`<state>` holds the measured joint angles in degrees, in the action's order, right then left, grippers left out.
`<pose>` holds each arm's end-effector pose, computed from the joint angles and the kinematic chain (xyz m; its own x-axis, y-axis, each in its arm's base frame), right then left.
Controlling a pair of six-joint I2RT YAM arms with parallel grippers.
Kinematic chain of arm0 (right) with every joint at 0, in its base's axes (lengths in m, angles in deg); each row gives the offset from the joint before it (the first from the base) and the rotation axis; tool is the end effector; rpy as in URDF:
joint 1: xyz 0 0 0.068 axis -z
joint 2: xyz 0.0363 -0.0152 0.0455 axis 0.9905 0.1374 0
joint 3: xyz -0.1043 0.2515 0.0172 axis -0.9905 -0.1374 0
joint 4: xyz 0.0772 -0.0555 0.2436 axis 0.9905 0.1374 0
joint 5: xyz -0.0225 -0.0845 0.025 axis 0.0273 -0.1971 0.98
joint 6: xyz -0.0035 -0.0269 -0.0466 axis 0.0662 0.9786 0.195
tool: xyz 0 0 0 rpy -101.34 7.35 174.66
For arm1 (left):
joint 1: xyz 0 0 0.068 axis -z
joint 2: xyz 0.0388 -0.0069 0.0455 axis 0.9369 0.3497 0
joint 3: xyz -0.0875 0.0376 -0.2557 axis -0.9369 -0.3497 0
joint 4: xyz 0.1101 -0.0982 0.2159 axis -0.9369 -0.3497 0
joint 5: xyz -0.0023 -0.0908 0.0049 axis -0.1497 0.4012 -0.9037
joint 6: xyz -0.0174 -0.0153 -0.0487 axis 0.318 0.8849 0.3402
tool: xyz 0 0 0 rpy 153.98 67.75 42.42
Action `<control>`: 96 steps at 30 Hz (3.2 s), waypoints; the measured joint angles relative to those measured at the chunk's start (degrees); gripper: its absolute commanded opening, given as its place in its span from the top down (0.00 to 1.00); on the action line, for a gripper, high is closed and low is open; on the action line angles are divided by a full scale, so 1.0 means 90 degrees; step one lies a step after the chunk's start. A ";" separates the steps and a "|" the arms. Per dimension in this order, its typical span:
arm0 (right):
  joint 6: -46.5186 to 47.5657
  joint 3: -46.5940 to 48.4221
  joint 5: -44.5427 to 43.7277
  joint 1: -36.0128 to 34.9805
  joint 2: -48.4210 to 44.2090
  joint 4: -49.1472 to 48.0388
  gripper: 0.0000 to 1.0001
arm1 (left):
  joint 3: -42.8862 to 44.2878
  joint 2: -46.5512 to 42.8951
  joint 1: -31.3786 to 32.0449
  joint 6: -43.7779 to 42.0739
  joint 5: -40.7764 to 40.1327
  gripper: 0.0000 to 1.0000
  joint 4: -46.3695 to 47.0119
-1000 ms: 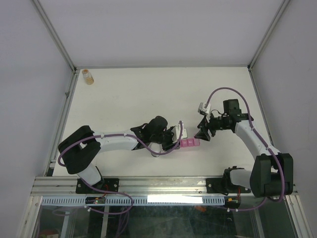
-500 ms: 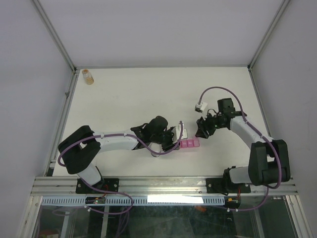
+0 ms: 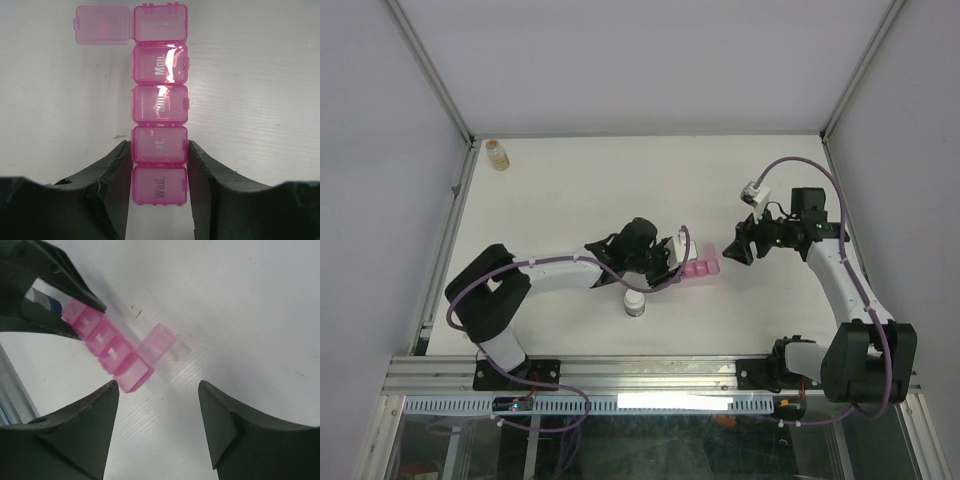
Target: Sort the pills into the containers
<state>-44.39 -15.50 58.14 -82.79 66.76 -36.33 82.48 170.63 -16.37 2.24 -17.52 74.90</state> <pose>0.2349 0.0288 0.2472 -0.4497 -0.4072 -0.7949 -0.8168 0.5476 0.1816 0.1986 -0.2853 0.1860 0.0291 0.5990 -0.8002 0.9853 0.1177 0.1239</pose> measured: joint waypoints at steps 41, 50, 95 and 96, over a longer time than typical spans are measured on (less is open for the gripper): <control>0.1001 -0.0731 0.1668 0.0301 -0.1734 0.0109 0.01 | -0.1248 -0.3138 -0.1044 0.3577 -0.0493 0.03 0.0658; 0.2055 -0.0913 0.2514 0.0359 -0.2004 0.0534 0.01 | -0.1557 -0.4282 -0.0338 0.5518 -0.2268 0.14 -0.1299; 0.2424 -0.0913 0.2579 0.0367 -0.1928 0.0935 0.01 | 0.0100 -0.1013 0.1630 0.6540 -0.4673 0.97 -0.3888; 0.2455 -0.0913 0.2596 0.0367 -0.1928 0.0971 0.01 | 0.0129 -0.1018 0.1630 0.6535 -0.4670 0.98 -0.3888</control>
<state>-22.29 -23.71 81.51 -79.49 49.40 -27.58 83.64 161.48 -1.70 61.06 -59.55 39.90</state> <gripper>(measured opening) 0.988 0.507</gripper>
